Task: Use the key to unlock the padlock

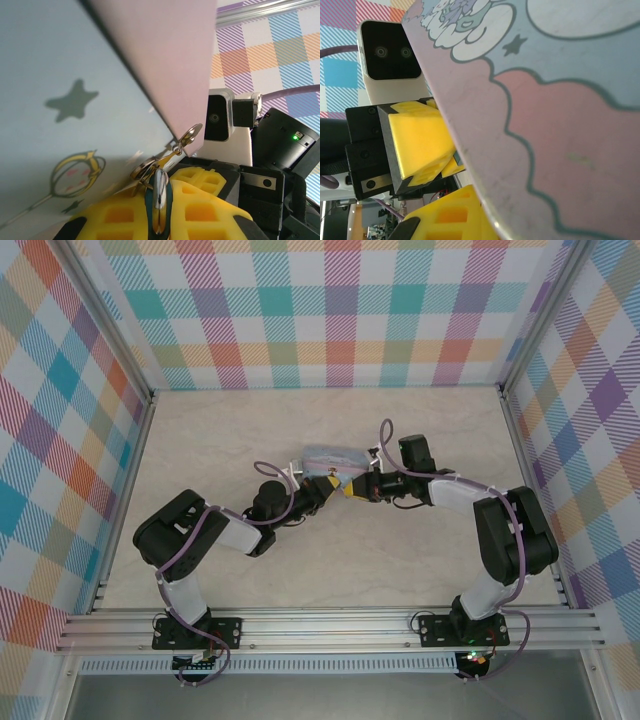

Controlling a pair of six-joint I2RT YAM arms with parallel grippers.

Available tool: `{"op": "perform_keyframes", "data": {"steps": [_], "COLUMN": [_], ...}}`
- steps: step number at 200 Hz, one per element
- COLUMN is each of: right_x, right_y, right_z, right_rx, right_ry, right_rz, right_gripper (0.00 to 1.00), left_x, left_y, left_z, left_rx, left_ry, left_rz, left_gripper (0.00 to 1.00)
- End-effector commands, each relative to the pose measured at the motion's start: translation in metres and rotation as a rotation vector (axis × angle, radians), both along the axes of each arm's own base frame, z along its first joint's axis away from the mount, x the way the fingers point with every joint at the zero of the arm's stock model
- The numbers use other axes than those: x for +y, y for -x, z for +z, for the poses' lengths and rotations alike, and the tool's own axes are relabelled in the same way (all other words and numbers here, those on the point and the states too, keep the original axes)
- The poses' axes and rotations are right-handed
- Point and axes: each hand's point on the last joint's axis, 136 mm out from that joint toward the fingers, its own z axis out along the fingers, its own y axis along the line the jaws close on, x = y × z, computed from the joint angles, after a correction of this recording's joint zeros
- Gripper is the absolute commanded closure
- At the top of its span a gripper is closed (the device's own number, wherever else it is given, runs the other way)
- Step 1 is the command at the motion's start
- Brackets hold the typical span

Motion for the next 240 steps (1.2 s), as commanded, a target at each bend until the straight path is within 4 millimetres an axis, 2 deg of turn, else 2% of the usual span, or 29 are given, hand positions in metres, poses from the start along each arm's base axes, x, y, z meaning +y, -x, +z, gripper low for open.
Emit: {"op": "perform_keyframes", "data": {"steps": [1, 58, 99, 125, 163, 240], "right_x": [-0.008, -0.005, -0.001, 0.000, -0.004, 0.011], "right_y": [-0.020, -0.030, -0.034, -0.038, -0.049, -0.047], "right_z": [0.007, 0.007, 0.001, 0.000, 0.018, 0.028], "right_rx": [-0.076, -0.077, -0.073, -0.076, -0.109, -0.111], "right_ry": [-0.015, -0.053, -0.065, -0.077, -0.099, -0.144], "right_rz": [-0.068, -0.097, -0.085, -0.083, -0.089, -0.056], "right_gripper": [0.99, 0.99, 0.99, 0.99, 0.99, 0.99], "left_x": [-0.019, -0.021, -0.025, -0.026, -0.029, -0.032], "left_y": [0.022, 0.025, 0.025, 0.026, 0.032, 0.032], "left_z": [0.061, 0.082, 0.089, 0.087, 0.079, 0.073], "left_rx": [-0.160, -0.162, -0.160, -0.161, -0.173, -0.168], "left_ry": [0.123, 0.180, 0.202, 0.196, 0.165, 0.153], "left_rz": [-0.111, -0.127, -0.134, -0.145, -0.183, -0.190], "left_gripper": [1.00, 1.00, 1.00, 1.00, 1.00, 1.00]}}
